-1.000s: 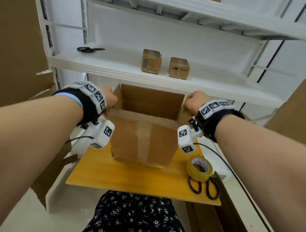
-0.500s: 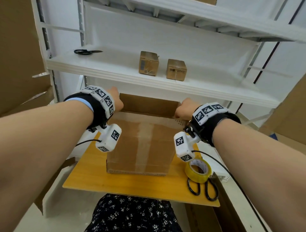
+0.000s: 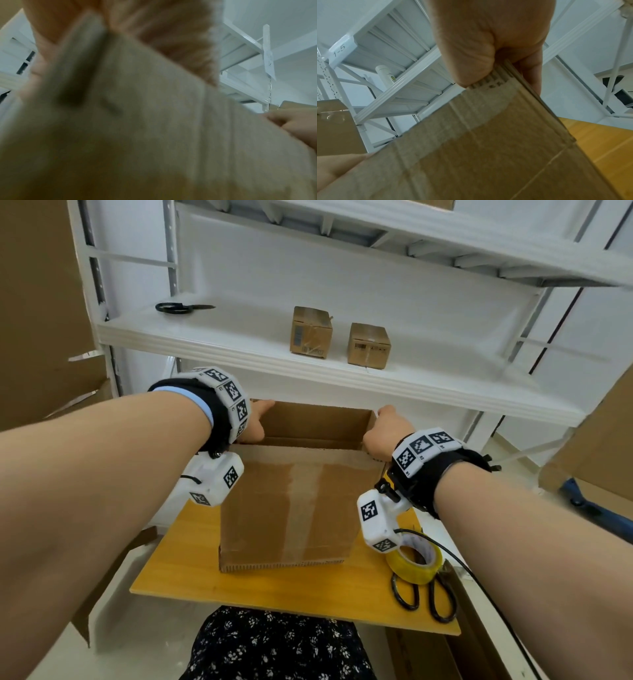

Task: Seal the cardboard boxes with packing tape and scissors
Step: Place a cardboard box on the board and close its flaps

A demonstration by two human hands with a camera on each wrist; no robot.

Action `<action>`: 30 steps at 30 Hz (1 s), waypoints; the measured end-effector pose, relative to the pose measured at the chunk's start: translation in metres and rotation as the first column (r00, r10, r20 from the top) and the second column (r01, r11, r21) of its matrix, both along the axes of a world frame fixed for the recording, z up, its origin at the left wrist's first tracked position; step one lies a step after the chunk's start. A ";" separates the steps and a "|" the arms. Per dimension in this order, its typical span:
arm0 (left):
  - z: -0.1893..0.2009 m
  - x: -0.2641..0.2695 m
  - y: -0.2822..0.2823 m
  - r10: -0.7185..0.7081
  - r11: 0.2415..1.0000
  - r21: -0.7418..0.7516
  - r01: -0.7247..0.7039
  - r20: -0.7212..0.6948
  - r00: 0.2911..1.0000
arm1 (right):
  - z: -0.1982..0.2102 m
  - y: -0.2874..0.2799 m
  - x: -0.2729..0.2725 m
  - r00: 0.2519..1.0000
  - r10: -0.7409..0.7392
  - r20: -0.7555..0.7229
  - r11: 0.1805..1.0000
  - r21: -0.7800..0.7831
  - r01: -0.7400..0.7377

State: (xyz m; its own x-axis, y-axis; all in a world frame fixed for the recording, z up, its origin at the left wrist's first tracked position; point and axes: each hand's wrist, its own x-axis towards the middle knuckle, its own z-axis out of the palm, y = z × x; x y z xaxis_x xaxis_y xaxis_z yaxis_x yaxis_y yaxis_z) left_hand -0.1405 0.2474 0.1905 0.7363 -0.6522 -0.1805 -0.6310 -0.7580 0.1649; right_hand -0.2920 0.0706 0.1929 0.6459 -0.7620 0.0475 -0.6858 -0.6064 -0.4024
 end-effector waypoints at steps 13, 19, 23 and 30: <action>-0.008 0.007 0.008 0.018 0.979 -0.204 0.001 0.094 0.995 | 0.002 0.004 0.000 0.998 0.006 -0.061 0.999 -0.040 -0.008; -0.002 -0.002 -0.002 -0.098 0.984 -0.144 0.102 0.032 0.995 | 0.002 0.005 -0.003 0.999 0.012 -0.053 1.000 -0.014 -0.013; -0.005 -0.014 -0.013 -0.124 0.972 -0.222 0.077 -0.207 0.971 | 0.001 0.008 -0.005 0.999 0.044 -0.025 0.999 -0.005 -0.044; -0.009 -0.012 -0.010 -0.071 0.983 -0.174 0.052 -0.105 0.992 | 0.000 0.005 -0.007 0.999 -0.014 0.030 1.000 0.000 0.014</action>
State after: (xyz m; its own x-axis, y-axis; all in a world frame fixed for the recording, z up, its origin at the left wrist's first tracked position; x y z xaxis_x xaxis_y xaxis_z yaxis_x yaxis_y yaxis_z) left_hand -0.1524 0.2377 0.1817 0.6755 -0.7238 -0.1408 -0.6462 -0.6731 0.3598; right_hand -0.2988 0.0751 0.1931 0.6337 -0.7707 0.0668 -0.6816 -0.5971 -0.4229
